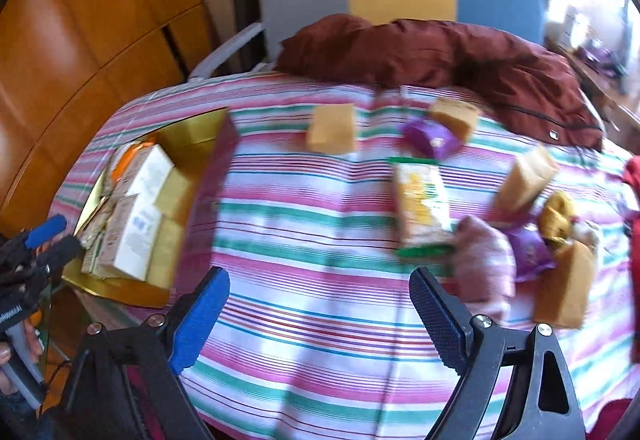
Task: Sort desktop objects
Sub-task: 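Move both grippers back toward the scattered items on the bedspread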
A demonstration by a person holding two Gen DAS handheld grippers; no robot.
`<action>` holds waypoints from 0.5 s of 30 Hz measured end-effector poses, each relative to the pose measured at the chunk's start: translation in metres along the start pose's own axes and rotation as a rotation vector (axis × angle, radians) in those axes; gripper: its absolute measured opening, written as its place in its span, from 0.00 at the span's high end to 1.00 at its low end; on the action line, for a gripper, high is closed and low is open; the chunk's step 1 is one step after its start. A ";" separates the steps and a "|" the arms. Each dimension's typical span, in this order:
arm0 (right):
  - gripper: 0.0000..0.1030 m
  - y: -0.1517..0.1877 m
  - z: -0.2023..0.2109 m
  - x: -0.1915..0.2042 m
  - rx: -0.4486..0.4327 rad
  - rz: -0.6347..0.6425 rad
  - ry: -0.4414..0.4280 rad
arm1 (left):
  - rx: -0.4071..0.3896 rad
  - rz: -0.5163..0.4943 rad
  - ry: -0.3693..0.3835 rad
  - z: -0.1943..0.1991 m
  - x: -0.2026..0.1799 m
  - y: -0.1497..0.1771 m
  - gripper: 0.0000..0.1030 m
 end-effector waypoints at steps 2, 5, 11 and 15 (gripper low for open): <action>0.11 -0.002 0.002 -0.020 0.004 -0.041 0.014 | 0.010 -0.021 0.036 -0.004 -0.012 0.000 0.23; 0.11 -0.006 0.006 -0.055 0.014 -0.125 0.029 | 0.024 -0.056 0.092 -0.010 -0.032 0.000 0.23; 0.11 -0.006 0.011 -0.135 0.041 -0.360 0.061 | 0.079 -0.117 0.159 -0.028 -0.065 0.006 0.23; 0.11 0.000 0.011 -0.169 0.048 -0.443 0.086 | 0.114 -0.139 0.193 -0.039 -0.082 0.011 0.23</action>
Point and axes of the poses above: each gripper's, at about its wrist camera, not at the fingertips, and z roughly against the way its jaws point, x to its left, y to its underside, the point moved 9 cm from there along -z, roughly the way its jaws point, and after that the axes turned 13 degrees about y, right-handed, at the moved point
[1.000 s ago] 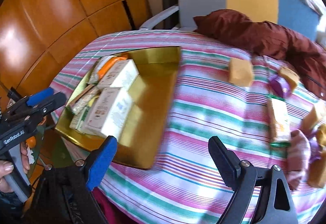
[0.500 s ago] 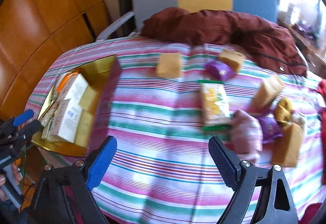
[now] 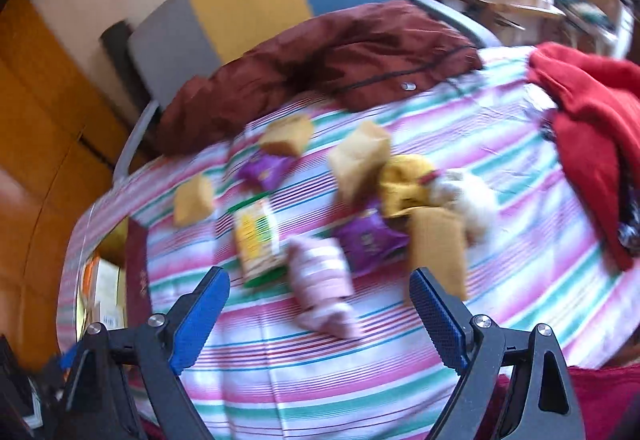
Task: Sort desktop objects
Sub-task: 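Move both grippers back toward the scattered items on the bedspread, then grasp the yellow sponge with the right gripper while the left grasps the pink sock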
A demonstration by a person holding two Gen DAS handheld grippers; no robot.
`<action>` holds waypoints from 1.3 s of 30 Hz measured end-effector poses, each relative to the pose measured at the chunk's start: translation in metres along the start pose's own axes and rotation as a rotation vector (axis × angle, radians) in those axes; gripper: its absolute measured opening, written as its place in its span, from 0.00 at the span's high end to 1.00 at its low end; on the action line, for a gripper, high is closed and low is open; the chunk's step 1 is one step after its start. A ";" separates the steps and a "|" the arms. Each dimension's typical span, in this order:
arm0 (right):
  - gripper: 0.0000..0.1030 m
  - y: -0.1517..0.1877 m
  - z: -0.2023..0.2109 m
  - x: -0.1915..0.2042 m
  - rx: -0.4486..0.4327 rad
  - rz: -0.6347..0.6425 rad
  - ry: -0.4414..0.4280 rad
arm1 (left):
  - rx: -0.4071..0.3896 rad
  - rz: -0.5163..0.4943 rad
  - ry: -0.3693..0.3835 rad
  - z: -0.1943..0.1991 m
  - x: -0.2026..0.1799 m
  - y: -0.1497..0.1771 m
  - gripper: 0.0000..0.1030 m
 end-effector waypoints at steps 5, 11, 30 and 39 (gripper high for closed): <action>0.12 -0.003 -0.014 -0.036 0.030 -0.096 0.027 | 0.044 -0.023 0.028 -0.017 -0.014 0.003 0.23; 0.24 -0.005 -0.038 -0.061 0.086 -0.147 0.066 | 0.096 -0.039 0.058 -0.034 -0.026 0.010 0.23; 0.55 0.012 -0.087 -0.059 0.188 0.005 0.191 | 0.201 -0.032 0.204 -0.092 -0.068 -0.002 0.24; 0.54 0.011 -0.087 -0.059 0.184 0.019 0.193 | 0.245 0.036 0.309 -0.130 -0.099 -0.026 0.24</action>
Point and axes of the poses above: each gripper's, at about its wrist camera, not at the fingertips, and z roughly against the way its jaws point, x to its left, y to its underside, the point moved 9 cm from there along -z, roughly the way its jaws point, and after that the axes turned 13 degrees about y, right-handed, at the moved point
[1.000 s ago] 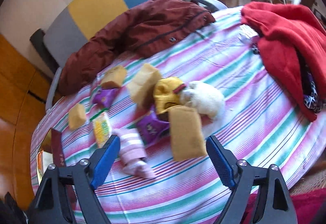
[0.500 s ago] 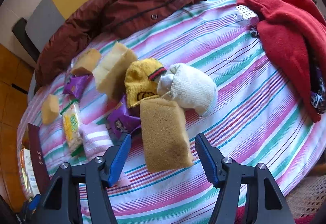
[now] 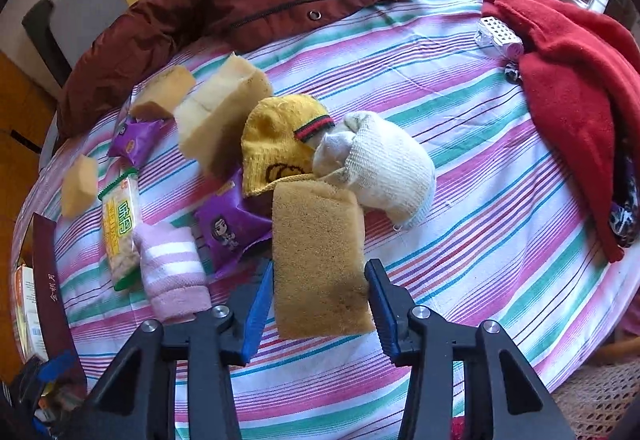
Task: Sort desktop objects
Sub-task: 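Grasp the yellow sponge with the right gripper while the left grasps the pink sock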
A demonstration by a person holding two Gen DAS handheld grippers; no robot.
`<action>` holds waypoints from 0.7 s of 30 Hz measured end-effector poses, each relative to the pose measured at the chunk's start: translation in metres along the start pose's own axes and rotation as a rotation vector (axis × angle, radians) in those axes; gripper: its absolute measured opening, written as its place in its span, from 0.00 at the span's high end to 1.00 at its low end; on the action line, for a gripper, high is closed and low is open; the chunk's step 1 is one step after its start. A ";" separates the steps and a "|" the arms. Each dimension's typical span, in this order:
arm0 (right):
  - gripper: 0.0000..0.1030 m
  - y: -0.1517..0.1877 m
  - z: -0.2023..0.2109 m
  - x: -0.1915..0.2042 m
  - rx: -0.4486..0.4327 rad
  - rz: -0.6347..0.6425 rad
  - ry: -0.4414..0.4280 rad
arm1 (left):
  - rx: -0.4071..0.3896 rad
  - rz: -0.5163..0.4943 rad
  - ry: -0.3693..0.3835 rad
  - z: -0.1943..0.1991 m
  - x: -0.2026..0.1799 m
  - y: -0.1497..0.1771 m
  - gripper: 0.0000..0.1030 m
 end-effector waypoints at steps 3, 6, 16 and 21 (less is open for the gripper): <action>0.55 -0.001 0.001 0.004 -0.013 0.031 0.022 | 0.005 0.011 0.034 -0.014 -0.007 -0.013 0.24; 0.55 0.000 0.002 0.005 -0.020 0.044 0.034 | 0.022 0.053 0.055 -0.032 -0.008 -0.023 0.27; 0.55 -0.001 0.003 0.004 -0.019 0.044 0.033 | 0.027 0.167 0.076 -0.083 -0.006 -0.055 0.37; 0.54 0.000 0.003 0.005 -0.015 0.050 0.033 | 0.032 0.258 0.072 -0.102 0.003 -0.062 0.37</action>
Point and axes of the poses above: each gripper's, at about its wrist camera, not at the fingertips, and z roughly against the way its jaws point, x to its left, y to its underside, the point moved 9 cm from there along -z, roughly the way its jaws point, and after that the axes turned 13 degrees about y, right-handed, at the moved point
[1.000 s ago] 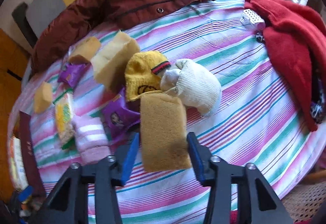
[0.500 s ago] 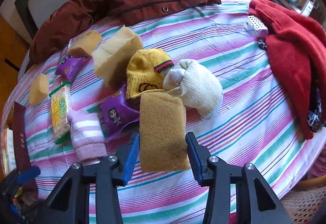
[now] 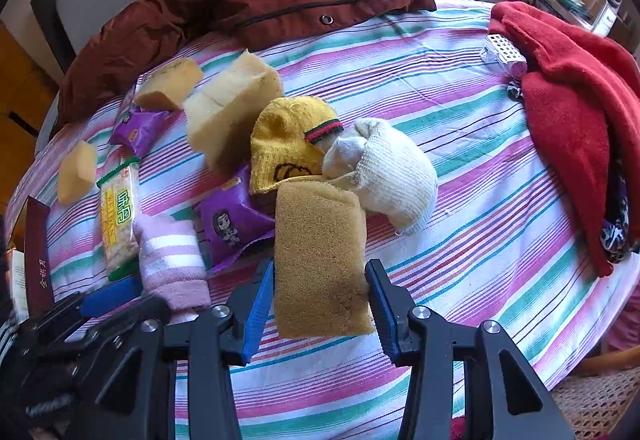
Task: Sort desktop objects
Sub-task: 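Grasp the yellow sponge with the right gripper while the left grasps the pink sock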
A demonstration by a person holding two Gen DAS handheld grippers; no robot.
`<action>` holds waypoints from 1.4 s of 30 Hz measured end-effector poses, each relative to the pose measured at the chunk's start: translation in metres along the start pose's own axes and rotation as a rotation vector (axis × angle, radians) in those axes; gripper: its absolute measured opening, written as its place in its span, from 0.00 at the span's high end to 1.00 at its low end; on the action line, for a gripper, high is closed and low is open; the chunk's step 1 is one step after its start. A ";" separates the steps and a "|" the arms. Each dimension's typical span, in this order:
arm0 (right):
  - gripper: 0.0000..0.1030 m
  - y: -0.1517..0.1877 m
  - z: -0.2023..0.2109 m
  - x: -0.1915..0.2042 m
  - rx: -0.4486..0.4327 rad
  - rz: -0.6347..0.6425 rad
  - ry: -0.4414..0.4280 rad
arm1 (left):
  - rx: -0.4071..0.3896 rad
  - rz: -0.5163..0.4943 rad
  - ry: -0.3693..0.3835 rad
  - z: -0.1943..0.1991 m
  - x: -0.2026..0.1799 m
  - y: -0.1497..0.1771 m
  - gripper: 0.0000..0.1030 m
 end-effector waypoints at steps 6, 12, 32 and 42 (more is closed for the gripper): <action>0.53 0.000 -0.002 0.000 0.006 0.009 0.007 | -0.030 -0.005 -0.010 -0.012 0.001 -0.010 0.37; 0.55 0.000 -0.003 0.002 0.004 0.032 0.028 | -0.039 -0.067 -0.059 -0.011 0.004 -0.009 0.52; 0.57 -0.014 0.054 0.029 -0.223 0.075 -0.155 | -0.088 -0.225 -0.025 0.074 -0.007 0.048 0.60; 0.57 0.005 0.084 0.081 -0.288 0.244 -0.322 | -0.150 -0.209 -0.036 0.124 0.011 0.079 0.60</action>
Point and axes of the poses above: each gripper's, at about its wrist camera, not at the fingertips, and z roughly against the way its jaws point, x to its left, y to its underside, the point moved 9 cm from there along -z, roughly the way its jaws point, and after that the axes turned 13 degrees about y, right-handed, at the moved point
